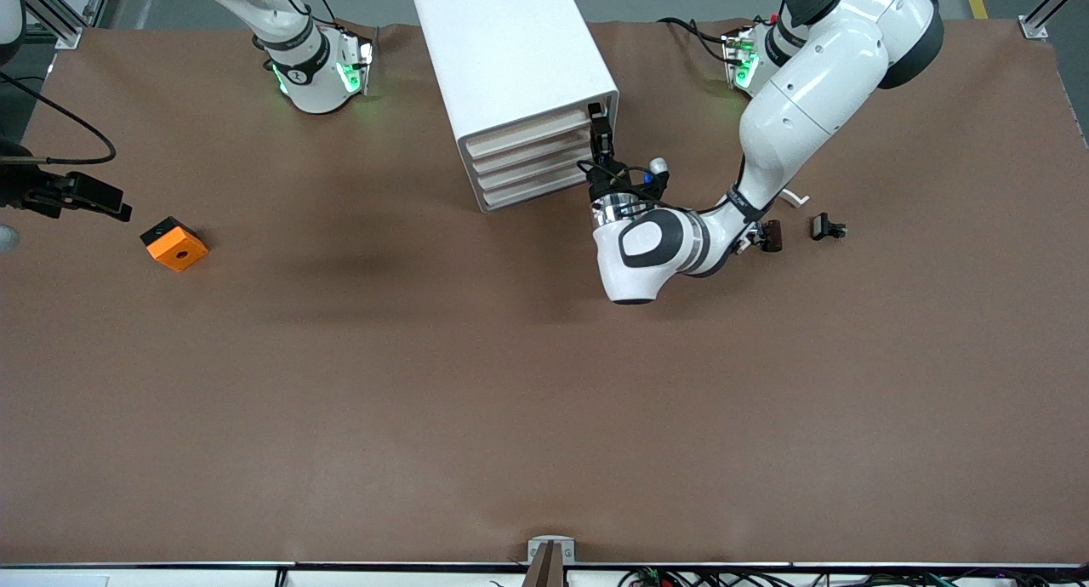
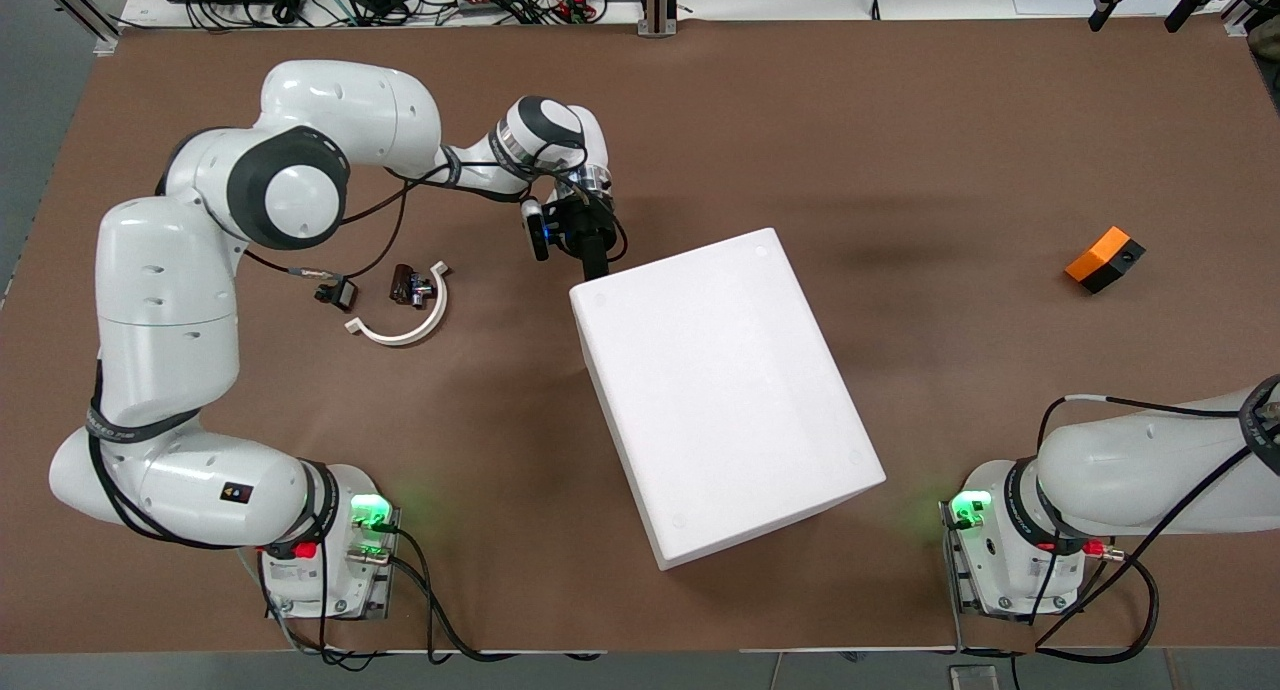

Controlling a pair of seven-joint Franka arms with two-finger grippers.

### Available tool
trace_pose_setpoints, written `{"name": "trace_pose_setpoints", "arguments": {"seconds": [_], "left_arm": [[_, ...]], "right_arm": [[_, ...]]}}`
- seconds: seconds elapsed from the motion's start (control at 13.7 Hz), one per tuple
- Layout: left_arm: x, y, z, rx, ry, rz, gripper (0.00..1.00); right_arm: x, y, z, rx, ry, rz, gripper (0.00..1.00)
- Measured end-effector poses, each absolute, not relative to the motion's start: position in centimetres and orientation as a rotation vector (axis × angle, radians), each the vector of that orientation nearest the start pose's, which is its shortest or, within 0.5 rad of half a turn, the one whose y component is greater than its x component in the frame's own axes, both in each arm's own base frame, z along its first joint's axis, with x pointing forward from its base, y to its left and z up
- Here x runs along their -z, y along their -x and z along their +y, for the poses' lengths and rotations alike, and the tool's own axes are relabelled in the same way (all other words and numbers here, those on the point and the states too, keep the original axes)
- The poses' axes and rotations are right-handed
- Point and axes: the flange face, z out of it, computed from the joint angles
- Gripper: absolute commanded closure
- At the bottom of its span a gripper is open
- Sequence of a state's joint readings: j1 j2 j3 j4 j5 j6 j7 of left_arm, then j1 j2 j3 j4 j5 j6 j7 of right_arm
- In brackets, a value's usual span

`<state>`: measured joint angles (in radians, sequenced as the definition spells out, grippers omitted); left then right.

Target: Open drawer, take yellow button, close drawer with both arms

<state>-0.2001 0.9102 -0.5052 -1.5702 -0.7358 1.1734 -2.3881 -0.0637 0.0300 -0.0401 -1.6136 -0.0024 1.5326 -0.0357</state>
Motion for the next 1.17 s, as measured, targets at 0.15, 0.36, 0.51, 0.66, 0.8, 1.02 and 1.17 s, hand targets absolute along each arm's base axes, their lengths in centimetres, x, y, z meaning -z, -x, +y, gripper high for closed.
{"name": "trace_pose_setpoints", "arguments": {"seconds": [0.15, 0.36, 0.51, 0.66, 0.8, 1.02, 1.17], "left_arm": [[-19.8, -41.6, -40.4, -1.344, 1.024, -1.297, 0.85], [-20.9, -44.5, -38.1, -1.376, 1.006, -1.343, 0.85], [-21.2, -45.5, -37.2, -1.383, 1.003, -1.369, 0.85], [-21.3, -45.5, -37.3, -1.382, 1.005, -1.370, 0.85], [-21.3, -45.6, -37.1, -1.383, 1.004, -1.373, 0.85], [-21.5, -46.5, -36.5, -1.395, 1.004, -1.390, 0.85], [-21.8, -47.5, -35.8, -1.409, 1.002, -1.411, 0.85]], "right_arm": [[-58.4, -55.3, -6.4, -0.174, 3.130, 0.124, 0.00], [-58.4, -55.2, -7.2, -0.173, 3.128, 0.148, 0.00], [-58.3, -55.3, -7.3, -0.176, 3.128, 0.149, 0.00], [-58.3, -55.3, -7.1, -0.177, 3.128, 0.154, 0.00], [-58.3, -55.3, -6.7, -0.181, 3.126, 0.225, 0.00], [-58.2, -55.4, -4.7, -0.199, 3.121, 0.361, 0.00], [-58.1, -55.5, -1.8, -0.206, 3.117, 0.470, 0.00]]}}
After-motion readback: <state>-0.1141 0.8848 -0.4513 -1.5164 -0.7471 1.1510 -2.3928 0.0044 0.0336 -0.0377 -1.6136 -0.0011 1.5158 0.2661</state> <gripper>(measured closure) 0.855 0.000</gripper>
